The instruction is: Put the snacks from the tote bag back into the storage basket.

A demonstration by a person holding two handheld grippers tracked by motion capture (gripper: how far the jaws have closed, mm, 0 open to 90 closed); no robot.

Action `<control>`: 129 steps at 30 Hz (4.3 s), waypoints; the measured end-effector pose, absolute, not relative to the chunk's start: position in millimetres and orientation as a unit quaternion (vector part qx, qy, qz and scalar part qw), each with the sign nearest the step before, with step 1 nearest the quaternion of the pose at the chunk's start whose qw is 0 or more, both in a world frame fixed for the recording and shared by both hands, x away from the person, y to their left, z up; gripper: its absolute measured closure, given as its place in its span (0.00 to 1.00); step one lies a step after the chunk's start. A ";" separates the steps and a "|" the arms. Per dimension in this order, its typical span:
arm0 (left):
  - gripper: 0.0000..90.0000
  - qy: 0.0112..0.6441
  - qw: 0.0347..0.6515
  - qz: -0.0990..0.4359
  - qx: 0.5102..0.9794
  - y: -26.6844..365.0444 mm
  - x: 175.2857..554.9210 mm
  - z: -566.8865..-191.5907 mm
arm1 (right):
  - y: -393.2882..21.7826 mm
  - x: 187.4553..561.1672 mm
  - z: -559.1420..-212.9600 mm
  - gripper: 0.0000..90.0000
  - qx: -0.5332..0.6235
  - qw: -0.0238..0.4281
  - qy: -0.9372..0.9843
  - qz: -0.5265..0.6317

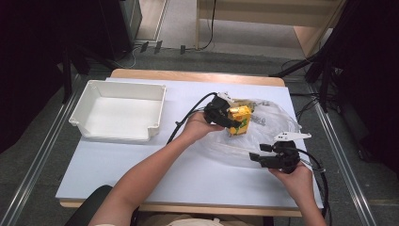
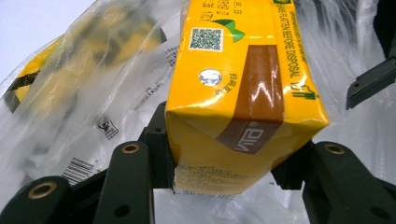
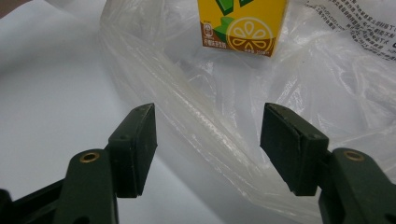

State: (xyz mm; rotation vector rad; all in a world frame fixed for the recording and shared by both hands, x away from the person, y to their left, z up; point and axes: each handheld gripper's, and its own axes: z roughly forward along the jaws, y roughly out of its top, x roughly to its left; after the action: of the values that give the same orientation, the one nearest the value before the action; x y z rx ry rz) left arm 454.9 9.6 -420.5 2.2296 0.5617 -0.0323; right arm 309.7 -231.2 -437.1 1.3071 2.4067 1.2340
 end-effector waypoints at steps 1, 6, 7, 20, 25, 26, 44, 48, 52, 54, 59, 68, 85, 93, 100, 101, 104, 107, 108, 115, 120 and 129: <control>0.58 0.226 0.411 -0.019 0.883 10.2 455.7 -420.1 | -231.1 309.6 -437.0 0.41 0.434 0.069 0.799 0.410; 0.58 0.228 0.405 -0.021 0.885 11.3 455.0 -414.4 | -230.7 310.1 -437.4 0.42 0.432 0.069 0.800 0.410; 0.58 0.228 0.407 -0.022 0.884 12.1 454.5 -412.7 | -230.7 310.3 -437.4 0.42 0.431 0.068 0.801 0.410; 0.58 0.224 0.418 -0.024 0.880 22.2 446.7 -391.8 | -230.0 313.4 -436.9 0.42 0.432 0.065 0.795 0.421; 0.58 0.228 0.417 -0.033 0.879 25.9 444.4 -387.9 | -228.5 314.3 -438.1 0.42 0.434 0.066 0.797 0.415; 0.58 0.227 0.417 -0.034 0.879 26.2 444.1 -387.7 | -228.3 314.8 -438.6 0.42 0.433 0.066 0.797 0.415; 0.58 0.238 0.419 -0.040 0.875 43.8 435.2 -378.2 | -224.2 317.8 -436.3 0.44 0.427 0.070 0.796 0.423; 0.58 0.239 0.418 -0.041 0.875 47.2 433.5 -376.0 | -223.0 318.3 -435.2 0.44 0.425 0.071 0.795 0.427; 0.58 0.240 0.421 -0.039 0.874 52.2 431.5 -372.2 | -222.4 318.9 -433.9 0.44 0.420 0.075 0.794 0.433; 0.58 0.240 0.418 -0.037 0.875 55.4 430.7 -370.2 | -221.7 319.6 -434.1 0.44 0.420 0.074 0.796 0.430; 0.58 0.248 0.417 -0.038 0.873 61.3 428.1 -368.7 | -220.3 319.4 -435.4 0.44 0.416 0.071 0.801 0.424; 0.58 0.249 0.414 -0.032 0.875 72.6 424.6 -366.5 | -221.4 319.7 -435.3 0.44 0.411 0.073 0.801 0.429; 0.58 0.262 0.418 -0.021 0.869 101.7 428.9 -355.5 | -222.0 320.3 -435.4 0.44 0.411 0.074 0.802 0.428; 0.58 0.272 0.418 -0.018 0.866 110.8 431.0 -353.5 | -222.2 320.7 -435.3 0.44 0.410 0.073 0.802 0.427; 0.58 0.277 0.420 -0.016 0.864 119.2 433.9 -351.4 | -222.2 321.0 -435.5 0.44 0.409 0.073 0.803 0.427; 0.58 0.278 0.421 -0.016 0.863 120.0 434.1 -350.9 | -222.3 321.0 -435.5 0.44 0.409 0.073 0.803 0.427; 0.58 0.280 0.421 -0.014 0.862 123.2 435.5 -349.5 | -222.1 321.1 -435.8 0.44 0.409 0.072 0.803 0.427; 0.58 0.285 0.421 -0.014 0.861 126.9 437.0 -348.7 | -222.1 321.0 -435.6 0.44 0.408 0.072 0.803 0.429; 0.58 0.285 0.422 -0.014 0.860 127.6 437.4 -348.7 | -222.2 320.8 -435.4 0.44 0.410 0.071 0.802 0.429; 0.58 0.291 0.421 -0.012 0.859 133.0 438.6 -345.0 | -222.1 321.0 -435.7 0.44 0.409 0.070 0.803 0.428; 0.58 0.295 0.424 -0.013 0.856 137.5 439.8 -343.2 | -222.3 321.1 -435.9 0.44 0.409 0.070 0.803 0.427; 0.58 0.301 0.429 -0.009 0.851 147.0 441.3 -337.8 | -222.0 321.1 -436.4 0.44 0.409 0.068 0.805 0.425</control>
State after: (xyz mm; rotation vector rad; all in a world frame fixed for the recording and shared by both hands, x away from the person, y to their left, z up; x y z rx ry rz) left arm 441.3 147.0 -337.8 2.1251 0.7523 -0.0227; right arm 321.1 -222.0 -436.4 1.2324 2.4235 1.2797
